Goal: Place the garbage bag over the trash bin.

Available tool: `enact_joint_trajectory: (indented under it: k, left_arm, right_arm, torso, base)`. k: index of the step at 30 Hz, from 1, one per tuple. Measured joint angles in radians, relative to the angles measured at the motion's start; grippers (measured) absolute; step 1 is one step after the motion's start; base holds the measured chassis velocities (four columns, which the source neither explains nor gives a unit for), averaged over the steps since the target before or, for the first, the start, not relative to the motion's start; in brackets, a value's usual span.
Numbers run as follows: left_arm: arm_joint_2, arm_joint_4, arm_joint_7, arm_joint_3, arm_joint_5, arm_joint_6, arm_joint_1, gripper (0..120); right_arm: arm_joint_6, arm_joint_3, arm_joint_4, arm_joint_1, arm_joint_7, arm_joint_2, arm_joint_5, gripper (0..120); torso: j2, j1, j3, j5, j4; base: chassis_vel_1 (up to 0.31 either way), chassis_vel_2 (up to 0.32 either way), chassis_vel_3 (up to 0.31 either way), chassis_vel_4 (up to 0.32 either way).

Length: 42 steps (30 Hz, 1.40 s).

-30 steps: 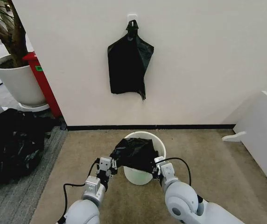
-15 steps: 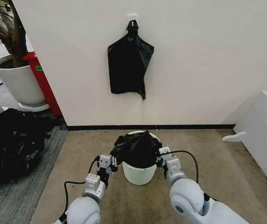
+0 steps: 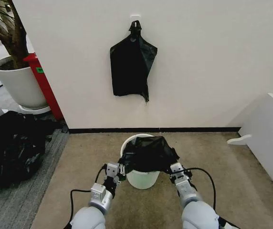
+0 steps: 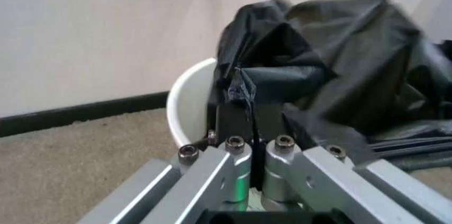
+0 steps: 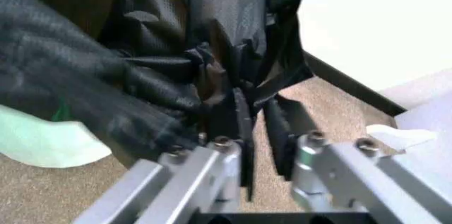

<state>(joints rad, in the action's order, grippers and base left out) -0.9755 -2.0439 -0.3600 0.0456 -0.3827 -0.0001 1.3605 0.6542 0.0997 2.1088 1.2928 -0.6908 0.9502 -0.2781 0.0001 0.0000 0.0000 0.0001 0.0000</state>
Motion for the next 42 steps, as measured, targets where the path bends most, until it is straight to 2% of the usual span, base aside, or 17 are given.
enact_joint_trajectory:
  k: [5, 11, 13, 16, 21, 24, 27, 31, 33, 35, 42]
  left_arm:
    - [0.005, 0.000, 0.005, 0.003, 0.008, -0.004, 0.005, 0]
    - [0.009, 0.000, 0.003, -0.002, 0.017, -0.004, 0.008, 0]
    - [0.010, 0.000, 0.002, -0.002, 0.017, -0.004, 0.008, 0]
    - [0.011, 0.000, -0.001, -0.003, 0.022, -0.004, 0.008, 0]
    - [0.012, 0.000, -0.003, -0.004, 0.025, -0.004, 0.008, 0]
    - [0.012, 0.000, -0.005, -0.004, 0.029, -0.003, 0.008, 0]
    - [0.011, 0.000, -0.006, -0.005, 0.030, -0.003, 0.007, 0]
    - [0.011, 0.000, -0.008, -0.005, 0.033, -0.003, 0.008, 0]
    - [0.011, -0.001, -0.008, -0.006, 0.034, -0.003, 0.009, 0]
    - [0.010, -0.002, -0.008, -0.006, 0.035, -0.003, 0.009, 0]
    - [0.009, -0.006, -0.011, -0.010, 0.041, -0.002, 0.017, 0]
  right_arm:
    - [-0.020, 0.001, 0.008, 0.004, -0.001, 0.002, -0.006, 23]
    - [-0.111, -0.017, 0.017, 0.020, -0.051, 0.018, -0.066, 50]
    - [-0.120, -0.018, 0.017, 0.021, -0.057, 0.020, -0.075, 52]
    - [-0.182, -0.031, 0.018, 0.026, -0.127, 0.037, -0.158, 67]
    - [-0.226, -0.047, 0.034, 0.033, -0.177, 0.046, -0.237, 81]
    - [-0.294, -0.069, 0.049, 0.040, -0.211, 0.056, -0.323, 92]
    - [-0.319, -0.081, 0.052, 0.043, -0.216, 0.059, -0.355, 91]
    - [-0.407, -0.114, 0.055, 0.053, -0.217, 0.064, -0.429, 80]
    - [-0.406, -0.119, 0.056, 0.058, -0.216, 0.064, -0.435, 73]
    - [-0.402, -0.120, 0.056, 0.058, -0.217, 0.064, -0.435, 73]
    - [-0.326, -0.107, 0.055, 0.068, -0.230, 0.065, -0.455, 47]
  torso:
    - [0.000, 0.000, 0.000, 0.0000, 0.0000]
    - [0.000, 0.000, 0.000, -0.0002, 0.0000]
    - [0.000, 0.000, 0.000, -0.0002, 0.0000]
    - [0.000, 0.000, 0.000, -0.0001, 0.0000]
    - [0.000, 0.000, 0.000, -0.0002, 0.0000]
    - [0.000, 0.000, 0.000, -0.0001, 0.0000]
    - [0.000, 0.000, 0.000, -0.0002, 0.0000]
    - [0.000, 0.000, 0.000, -0.0001, 0.0000]
    - [0.000, 0.000, 0.000, -0.0001, 0.0000]
    - [0.000, 0.000, 0.000, -0.0002, 0.0000]
    - [0.000, 0.000, 0.000, -0.0002, 0.0000]
  base:
    - [0.000, 0.000, 0.000, 0.000]
    - [0.000, 0.000, 0.000, 0.000]
    - [0.000, 0.000, 0.000, 0.000]
    - [0.000, 0.000, 0.000, 0.000]
    - [0.000, 0.000, 0.000, 0.000]
    - [0.000, 0.000, 0.000, 0.000]
    - [0.000, 0.000, 0.000, 0.000]
    - [0.000, 0.000, 0.000, 0.000]
    - [0.000, 0.000, 0.000, 0.000]
    - [0.000, 0.000, 0.000, 0.000]
    - [0.000, 0.000, 0.000, 0.000]
